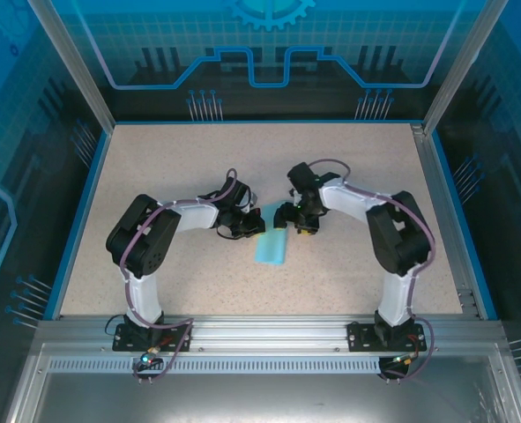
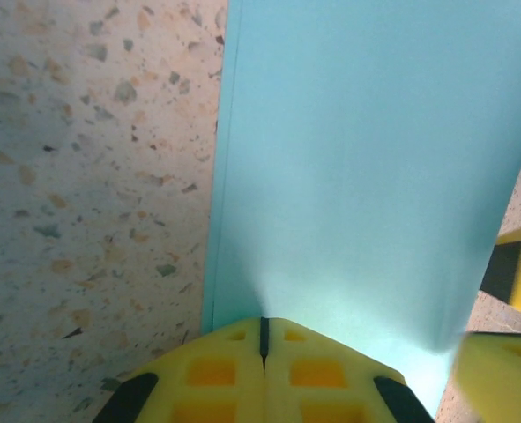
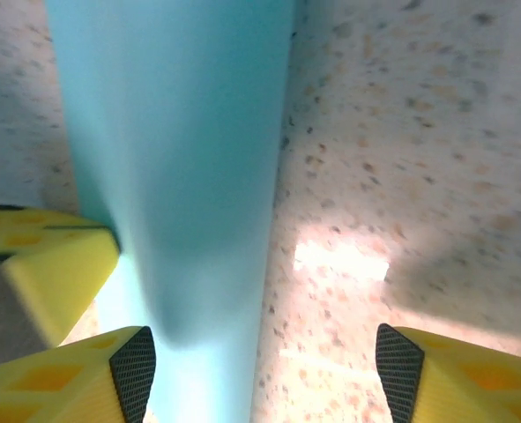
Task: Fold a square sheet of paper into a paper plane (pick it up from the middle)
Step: Hold the square sheet of paper at the center of the table, then fold the square sheet of paper in half at the center of the table.
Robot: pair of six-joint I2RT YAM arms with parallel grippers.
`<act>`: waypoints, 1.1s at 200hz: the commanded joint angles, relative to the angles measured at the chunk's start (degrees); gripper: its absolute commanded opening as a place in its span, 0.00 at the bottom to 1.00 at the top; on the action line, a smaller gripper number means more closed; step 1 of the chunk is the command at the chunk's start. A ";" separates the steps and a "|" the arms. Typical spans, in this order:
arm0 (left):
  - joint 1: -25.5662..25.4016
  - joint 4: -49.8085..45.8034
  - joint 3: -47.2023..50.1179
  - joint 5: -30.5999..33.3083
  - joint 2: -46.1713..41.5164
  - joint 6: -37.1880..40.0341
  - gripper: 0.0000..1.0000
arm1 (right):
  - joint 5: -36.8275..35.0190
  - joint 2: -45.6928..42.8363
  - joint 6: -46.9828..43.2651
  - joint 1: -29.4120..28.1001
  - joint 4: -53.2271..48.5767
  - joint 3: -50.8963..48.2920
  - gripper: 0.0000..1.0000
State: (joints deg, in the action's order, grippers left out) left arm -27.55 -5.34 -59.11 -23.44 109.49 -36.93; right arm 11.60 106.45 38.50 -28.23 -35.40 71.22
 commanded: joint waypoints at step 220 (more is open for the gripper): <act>-0.51 -2.48 1.97 1.44 1.51 2.00 0.00 | 17.56 -0.34 -1.25 3.44 29.36 -19.04 0.05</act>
State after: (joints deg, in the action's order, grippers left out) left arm -27.55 -5.23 -59.00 -23.44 109.49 -35.99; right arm 28.27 105.91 39.42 -25.61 -8.25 54.30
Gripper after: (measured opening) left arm 0.046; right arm 0.048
